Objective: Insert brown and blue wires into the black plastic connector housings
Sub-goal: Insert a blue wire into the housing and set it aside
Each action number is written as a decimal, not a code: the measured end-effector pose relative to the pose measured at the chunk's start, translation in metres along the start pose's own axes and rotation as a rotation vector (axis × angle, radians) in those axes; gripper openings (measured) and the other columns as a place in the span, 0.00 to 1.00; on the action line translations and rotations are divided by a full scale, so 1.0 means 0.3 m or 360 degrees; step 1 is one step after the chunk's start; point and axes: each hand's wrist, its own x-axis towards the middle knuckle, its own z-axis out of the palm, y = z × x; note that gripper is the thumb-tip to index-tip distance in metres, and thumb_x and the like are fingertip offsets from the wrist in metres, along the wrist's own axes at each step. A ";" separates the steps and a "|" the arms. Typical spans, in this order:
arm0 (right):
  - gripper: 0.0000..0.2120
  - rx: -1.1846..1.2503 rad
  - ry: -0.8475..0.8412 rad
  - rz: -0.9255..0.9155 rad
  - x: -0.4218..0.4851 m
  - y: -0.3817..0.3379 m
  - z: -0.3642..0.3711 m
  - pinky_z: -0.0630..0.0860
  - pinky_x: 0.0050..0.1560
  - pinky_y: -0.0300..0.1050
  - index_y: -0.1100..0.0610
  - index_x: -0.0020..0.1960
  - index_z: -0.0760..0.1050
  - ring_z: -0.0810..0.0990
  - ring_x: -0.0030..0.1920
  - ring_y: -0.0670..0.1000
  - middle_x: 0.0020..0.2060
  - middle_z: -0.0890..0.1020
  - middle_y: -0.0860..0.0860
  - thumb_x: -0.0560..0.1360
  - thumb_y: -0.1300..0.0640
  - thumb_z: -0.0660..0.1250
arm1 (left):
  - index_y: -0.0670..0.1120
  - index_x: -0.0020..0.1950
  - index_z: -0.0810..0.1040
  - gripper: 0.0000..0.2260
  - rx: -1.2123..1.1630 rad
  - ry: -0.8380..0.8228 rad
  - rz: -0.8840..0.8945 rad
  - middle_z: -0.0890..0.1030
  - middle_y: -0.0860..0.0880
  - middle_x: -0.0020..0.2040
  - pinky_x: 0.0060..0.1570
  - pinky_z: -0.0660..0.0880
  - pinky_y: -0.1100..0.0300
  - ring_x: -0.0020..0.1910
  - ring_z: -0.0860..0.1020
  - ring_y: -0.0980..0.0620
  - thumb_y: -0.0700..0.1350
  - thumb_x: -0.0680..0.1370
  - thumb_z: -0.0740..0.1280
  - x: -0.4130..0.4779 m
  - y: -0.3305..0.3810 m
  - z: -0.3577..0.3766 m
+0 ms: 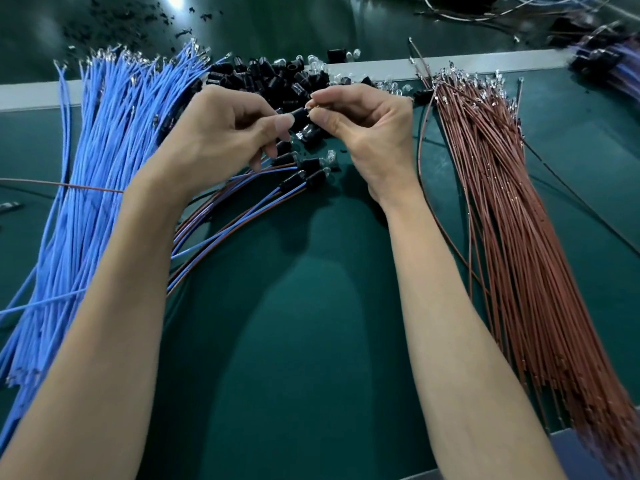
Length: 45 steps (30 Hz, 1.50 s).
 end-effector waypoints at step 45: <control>0.03 -0.0315 -0.0414 0.0101 -0.025 -0.024 0.034 0.76 0.39 0.40 0.61 0.43 0.81 0.79 0.32 0.44 0.32 0.81 0.48 0.70 0.66 0.74 | 0.45 0.33 0.76 0.16 -0.0211 -0.0219 -0.0465 0.68 0.57 0.20 0.24 0.62 0.73 0.22 0.64 0.61 0.51 0.78 0.64 0.012 -0.025 -0.013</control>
